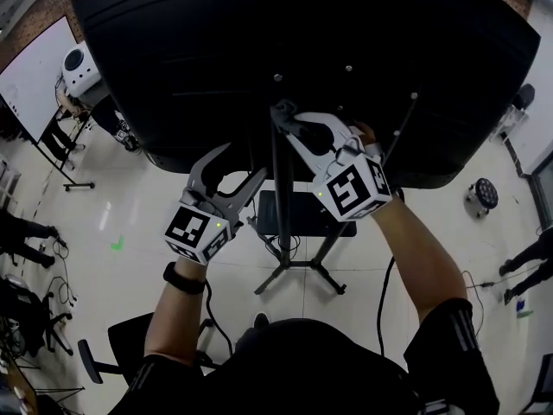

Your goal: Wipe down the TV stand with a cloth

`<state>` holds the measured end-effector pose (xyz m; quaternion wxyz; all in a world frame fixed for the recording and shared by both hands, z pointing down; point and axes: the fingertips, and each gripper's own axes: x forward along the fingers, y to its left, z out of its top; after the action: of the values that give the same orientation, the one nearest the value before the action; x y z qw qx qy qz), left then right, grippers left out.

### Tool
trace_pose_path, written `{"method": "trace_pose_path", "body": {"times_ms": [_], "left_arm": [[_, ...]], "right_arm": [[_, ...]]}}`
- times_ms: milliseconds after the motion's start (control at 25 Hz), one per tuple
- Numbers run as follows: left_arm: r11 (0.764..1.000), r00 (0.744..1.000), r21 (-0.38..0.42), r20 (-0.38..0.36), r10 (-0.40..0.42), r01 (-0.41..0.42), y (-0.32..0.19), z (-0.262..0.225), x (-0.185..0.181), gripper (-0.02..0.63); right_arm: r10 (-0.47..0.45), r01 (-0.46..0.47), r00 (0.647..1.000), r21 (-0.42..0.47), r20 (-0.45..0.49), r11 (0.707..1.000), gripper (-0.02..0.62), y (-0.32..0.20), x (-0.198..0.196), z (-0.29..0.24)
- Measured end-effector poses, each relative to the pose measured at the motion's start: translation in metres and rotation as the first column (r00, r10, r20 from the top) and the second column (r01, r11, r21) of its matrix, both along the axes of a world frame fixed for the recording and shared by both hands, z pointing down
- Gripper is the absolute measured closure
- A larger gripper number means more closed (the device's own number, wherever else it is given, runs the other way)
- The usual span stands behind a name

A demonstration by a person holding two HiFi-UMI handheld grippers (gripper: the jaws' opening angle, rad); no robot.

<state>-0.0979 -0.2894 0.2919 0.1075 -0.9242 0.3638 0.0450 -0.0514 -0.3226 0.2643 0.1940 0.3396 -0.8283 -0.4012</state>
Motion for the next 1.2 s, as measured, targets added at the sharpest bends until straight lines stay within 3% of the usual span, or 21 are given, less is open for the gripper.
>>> {"method": "trace_pose_path", "body": {"times_ms": [240, 960, 1200], "left_arm": [[1.0, 1.0, -0.007, 0.002, -0.021, 0.021, 0.001, 0.022, -0.003, 0.314], [0.992, 0.997, -0.114, 0.057, 0.061, -0.054, 0.001, 0.091, 0.001, 0.314], [0.973, 0.994, -0.214, 0.058, 0.097, -0.082, -0.002, 0.128, -0.001, 0.314]], "right_arm": [[-0.001, 0.004, 0.999, -0.056, 0.05, 0.998, 0.565, 0.0, 0.006, 0.018], [0.006, -0.023, 0.993, -0.146, -0.12, 0.989, 0.565, 0.002, -0.02, 0.124], [0.02, -0.055, 0.985, -0.203, -0.169, 0.978, 0.565, 0.003, -0.023, 0.17]]}}
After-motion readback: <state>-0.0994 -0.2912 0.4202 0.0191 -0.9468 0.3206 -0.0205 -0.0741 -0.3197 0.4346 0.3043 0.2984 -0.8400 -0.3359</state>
